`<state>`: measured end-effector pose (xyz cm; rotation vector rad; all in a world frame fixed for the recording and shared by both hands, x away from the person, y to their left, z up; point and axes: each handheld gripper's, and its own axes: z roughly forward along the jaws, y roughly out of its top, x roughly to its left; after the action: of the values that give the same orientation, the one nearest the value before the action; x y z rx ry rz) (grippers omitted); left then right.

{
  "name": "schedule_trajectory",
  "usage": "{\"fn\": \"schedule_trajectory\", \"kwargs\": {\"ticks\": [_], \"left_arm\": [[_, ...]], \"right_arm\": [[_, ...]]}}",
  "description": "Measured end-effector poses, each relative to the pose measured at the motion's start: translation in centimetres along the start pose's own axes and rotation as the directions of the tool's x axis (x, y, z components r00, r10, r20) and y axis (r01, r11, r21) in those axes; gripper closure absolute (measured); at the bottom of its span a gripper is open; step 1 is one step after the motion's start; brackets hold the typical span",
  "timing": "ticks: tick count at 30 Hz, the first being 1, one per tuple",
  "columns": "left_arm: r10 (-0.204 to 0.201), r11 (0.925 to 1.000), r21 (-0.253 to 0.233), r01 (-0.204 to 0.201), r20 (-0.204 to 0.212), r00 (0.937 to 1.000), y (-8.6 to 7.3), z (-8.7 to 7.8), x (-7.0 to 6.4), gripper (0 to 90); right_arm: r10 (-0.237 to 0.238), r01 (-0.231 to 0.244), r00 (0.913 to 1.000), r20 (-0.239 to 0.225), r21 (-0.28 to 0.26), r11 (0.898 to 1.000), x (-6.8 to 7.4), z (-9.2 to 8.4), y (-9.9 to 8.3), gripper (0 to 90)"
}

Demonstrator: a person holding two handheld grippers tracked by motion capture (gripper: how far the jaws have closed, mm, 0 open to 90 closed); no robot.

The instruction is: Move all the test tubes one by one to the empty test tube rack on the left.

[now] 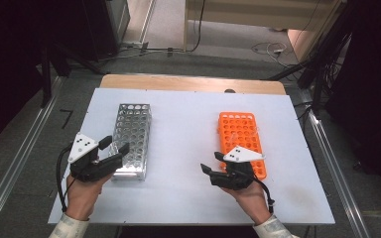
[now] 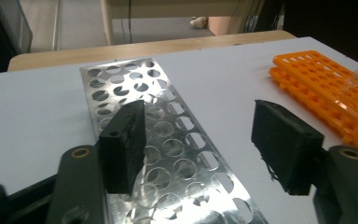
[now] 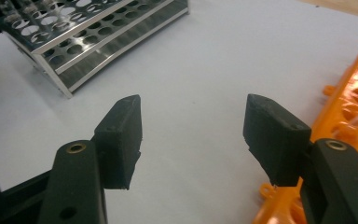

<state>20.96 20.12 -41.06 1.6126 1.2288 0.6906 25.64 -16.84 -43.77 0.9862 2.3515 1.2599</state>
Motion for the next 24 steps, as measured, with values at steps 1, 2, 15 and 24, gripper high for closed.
{"fn": "schedule_trajectory", "kwargs": {"ticks": [1, 2, 15, 24], "left_arm": [[0.000, 1.0000, -0.003, 0.000, 0.009, 1.0000, 0.0, 0.0, -0.3, 33.1], [0.000, 1.0000, -0.003, 0.000, 0.019, 0.9998, 0.1, 0.0, -0.5, 32.6], [-0.017, 0.9999, 0.000, 0.017, 0.057, 0.9983, -0.2, 0.4, -1.6, 23.8], [-0.012, 0.9999, 0.007, 0.012, 0.059, 0.9982, -0.4, 0.5, -2.0, 23.8]], "right_arm": [[0.005, -0.005, 1.0000, 0.006, -0.001, 1.000, -0.3, -0.2, -0.1, 35.9], [0.006, -0.006, 0.9999, 0.012, -0.005, 1.000, -0.6, -0.4, -0.1, 35.9], [0.055, -0.052, 0.9917, 0.116, -0.028, 0.998, -3.5, -1.5, -0.9, 36.4], [0.093, -0.086, 0.9789, 0.182, -0.046, 0.995, -4.9, -0.4, -0.9, 37.2]]}}
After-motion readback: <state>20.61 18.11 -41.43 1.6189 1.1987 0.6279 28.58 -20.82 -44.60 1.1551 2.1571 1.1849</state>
